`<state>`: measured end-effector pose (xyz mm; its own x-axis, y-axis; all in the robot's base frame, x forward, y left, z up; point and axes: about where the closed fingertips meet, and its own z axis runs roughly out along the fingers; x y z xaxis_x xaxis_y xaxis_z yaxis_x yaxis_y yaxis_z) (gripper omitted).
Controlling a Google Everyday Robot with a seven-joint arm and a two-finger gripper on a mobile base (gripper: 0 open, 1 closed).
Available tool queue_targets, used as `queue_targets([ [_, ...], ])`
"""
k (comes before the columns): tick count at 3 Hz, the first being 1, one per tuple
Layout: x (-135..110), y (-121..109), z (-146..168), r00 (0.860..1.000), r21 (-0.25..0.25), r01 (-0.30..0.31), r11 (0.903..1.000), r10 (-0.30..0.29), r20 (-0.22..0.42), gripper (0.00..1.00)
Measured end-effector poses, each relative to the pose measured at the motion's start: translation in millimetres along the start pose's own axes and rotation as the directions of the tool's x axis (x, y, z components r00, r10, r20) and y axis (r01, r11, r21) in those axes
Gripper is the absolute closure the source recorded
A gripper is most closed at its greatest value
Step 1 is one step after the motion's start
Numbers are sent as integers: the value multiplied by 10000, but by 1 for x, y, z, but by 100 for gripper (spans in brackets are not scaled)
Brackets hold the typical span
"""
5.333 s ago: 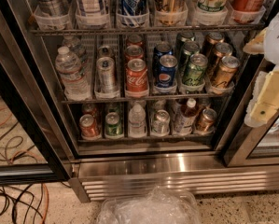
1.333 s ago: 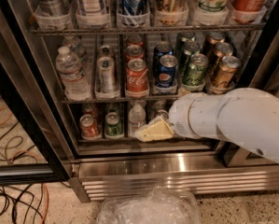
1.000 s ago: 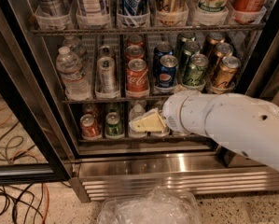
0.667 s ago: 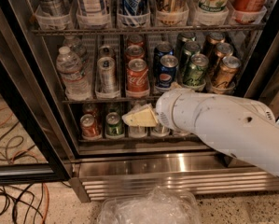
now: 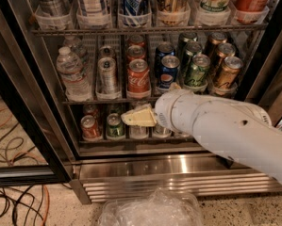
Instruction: Pick coke can from middle shelf of fridge
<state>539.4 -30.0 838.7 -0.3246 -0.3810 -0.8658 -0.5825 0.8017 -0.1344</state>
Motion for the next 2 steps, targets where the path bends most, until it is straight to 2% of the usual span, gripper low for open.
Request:
queue_targets([
  [2, -10, -10, 13, 9905, 609, -859, 9944, 787, 1129, 0],
])
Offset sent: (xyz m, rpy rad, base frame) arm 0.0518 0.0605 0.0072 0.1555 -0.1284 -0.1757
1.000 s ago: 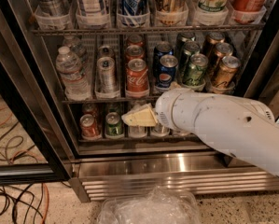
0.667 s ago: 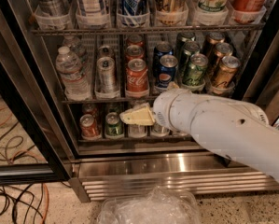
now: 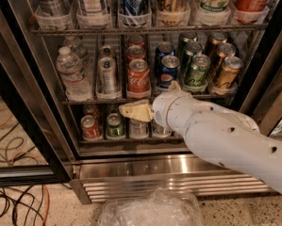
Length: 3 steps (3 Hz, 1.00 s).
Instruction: Pick coke can from middle shelf of fridge
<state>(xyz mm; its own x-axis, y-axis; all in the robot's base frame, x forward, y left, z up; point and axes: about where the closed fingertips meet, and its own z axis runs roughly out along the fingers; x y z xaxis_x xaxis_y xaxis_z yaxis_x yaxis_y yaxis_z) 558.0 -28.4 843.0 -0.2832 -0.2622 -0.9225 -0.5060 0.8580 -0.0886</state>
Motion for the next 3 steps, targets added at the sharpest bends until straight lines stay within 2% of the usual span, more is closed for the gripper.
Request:
queue_targets([
  [1, -5, -8, 14, 9986, 572, -223, 9981, 195, 491, 0],
  [3, -7, -2, 18, 9980, 442, -316, 9985, 291, 566, 0],
])
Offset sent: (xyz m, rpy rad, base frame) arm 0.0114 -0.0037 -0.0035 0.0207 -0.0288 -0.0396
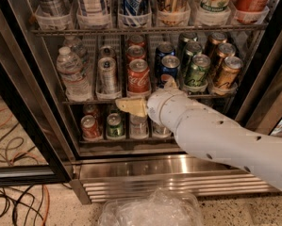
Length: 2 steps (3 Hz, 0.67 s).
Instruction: Pick coke can from middle shelf of fridge
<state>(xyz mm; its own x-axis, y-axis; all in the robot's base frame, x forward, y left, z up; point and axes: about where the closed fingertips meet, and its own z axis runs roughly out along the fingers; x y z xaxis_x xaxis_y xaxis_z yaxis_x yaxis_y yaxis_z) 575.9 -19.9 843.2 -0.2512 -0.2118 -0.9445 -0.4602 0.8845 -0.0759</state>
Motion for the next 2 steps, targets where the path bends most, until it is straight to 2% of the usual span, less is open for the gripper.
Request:
queue_targets([
  [1, -3, 18, 19, 9979, -277, -438, 9987, 450, 461, 0],
  [2, 3, 26, 40, 9881, 39, -926, 9957, 914, 1236, 0],
])
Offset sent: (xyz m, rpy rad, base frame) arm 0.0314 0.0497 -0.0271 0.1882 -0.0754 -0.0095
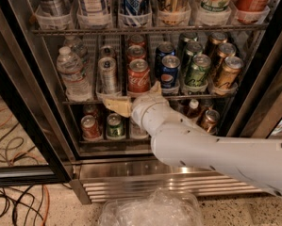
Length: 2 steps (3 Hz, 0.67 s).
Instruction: Pick coke can from middle shelf of fridge
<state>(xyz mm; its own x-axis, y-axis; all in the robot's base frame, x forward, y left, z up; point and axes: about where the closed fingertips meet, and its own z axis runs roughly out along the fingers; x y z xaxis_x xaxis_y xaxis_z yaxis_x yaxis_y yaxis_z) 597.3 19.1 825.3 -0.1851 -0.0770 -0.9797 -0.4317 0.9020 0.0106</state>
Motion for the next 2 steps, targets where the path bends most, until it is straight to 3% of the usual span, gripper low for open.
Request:
queue_targets([
  [2, 2, 6, 2, 9995, -1, -276, 9996, 276, 148, 0],
])
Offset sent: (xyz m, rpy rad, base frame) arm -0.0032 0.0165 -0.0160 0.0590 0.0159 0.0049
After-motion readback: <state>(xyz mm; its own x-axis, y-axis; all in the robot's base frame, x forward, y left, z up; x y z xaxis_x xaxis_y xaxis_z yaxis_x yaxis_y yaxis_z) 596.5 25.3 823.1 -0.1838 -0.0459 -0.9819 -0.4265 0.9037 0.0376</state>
